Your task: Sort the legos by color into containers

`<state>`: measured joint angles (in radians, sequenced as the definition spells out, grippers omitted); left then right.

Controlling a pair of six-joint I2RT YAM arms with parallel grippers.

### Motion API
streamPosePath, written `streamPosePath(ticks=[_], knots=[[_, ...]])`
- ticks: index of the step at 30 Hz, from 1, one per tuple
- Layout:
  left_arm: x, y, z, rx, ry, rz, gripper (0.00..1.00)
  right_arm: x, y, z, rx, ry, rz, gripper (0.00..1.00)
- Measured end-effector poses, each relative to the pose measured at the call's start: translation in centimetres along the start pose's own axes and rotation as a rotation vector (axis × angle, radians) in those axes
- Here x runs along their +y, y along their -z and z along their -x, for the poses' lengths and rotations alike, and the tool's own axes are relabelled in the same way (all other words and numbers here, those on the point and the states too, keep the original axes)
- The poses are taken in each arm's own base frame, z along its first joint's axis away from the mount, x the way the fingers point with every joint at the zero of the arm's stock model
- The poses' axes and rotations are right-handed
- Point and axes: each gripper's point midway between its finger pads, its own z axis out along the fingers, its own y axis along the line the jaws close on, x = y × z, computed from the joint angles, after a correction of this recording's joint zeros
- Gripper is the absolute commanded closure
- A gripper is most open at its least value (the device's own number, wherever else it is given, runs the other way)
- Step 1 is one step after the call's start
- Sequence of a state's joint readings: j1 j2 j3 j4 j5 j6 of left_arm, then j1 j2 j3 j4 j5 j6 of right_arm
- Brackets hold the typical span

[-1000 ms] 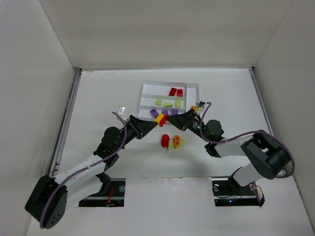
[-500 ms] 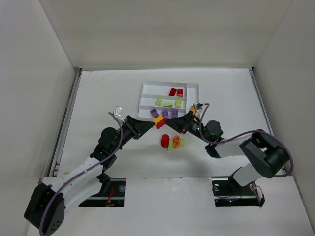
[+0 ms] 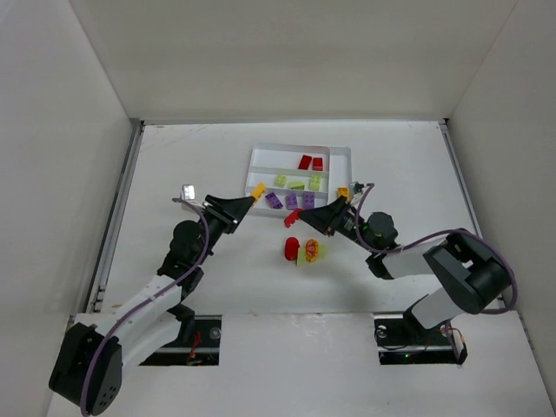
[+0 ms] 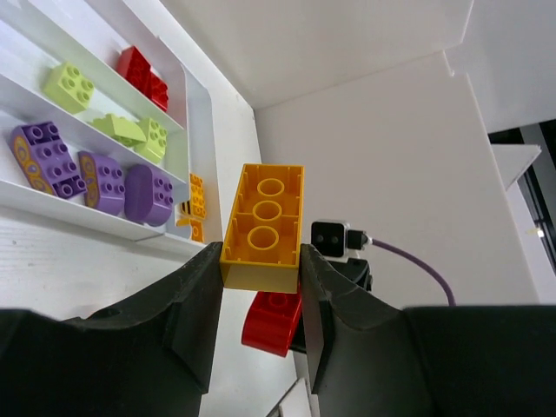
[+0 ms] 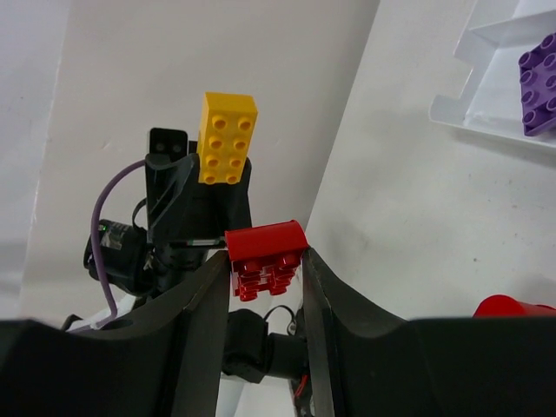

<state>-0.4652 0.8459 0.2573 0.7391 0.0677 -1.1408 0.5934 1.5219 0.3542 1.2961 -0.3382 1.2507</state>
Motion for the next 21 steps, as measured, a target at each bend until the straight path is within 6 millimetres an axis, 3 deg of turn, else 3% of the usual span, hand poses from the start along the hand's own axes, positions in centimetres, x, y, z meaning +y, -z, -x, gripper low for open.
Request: streamPosePath(ticks=[3,7,12,14,17,21], knots=[[0.0,-0.1,0.4,-0.012,0.001,0.001,0.87,-0.3,0.1,0.9,-0.010,0.013,-0.017,0.62],[-0.2,0.0,-0.8,0.025,-0.007,-0.008,0.87,-0.7,-1.5,5.0,-0.077,0.063,-0.069,0.62],[0.4,0.5,-2.8,0.082,-0.023,-0.006,0.86,0.2,-6.0,11.3,-0.176,0.187,-0.143,0.62],[1.2,0.9,-3.4,0.097,-0.027,0.009,0.86,-0.3,-8.2,13.6,-0.203,0.234,-0.196,0.62],[2.5,1.3,-4.1,0.113,-0.033,0.034,0.85,-2.8,-11.2,15.9,-0.215,0.279,-0.303,0.62],[3.7,1.7,-4.6,0.125,-0.038,0.059,0.85,-7.6,-13.6,17.2,-0.192,0.296,-0.464,0.62]])
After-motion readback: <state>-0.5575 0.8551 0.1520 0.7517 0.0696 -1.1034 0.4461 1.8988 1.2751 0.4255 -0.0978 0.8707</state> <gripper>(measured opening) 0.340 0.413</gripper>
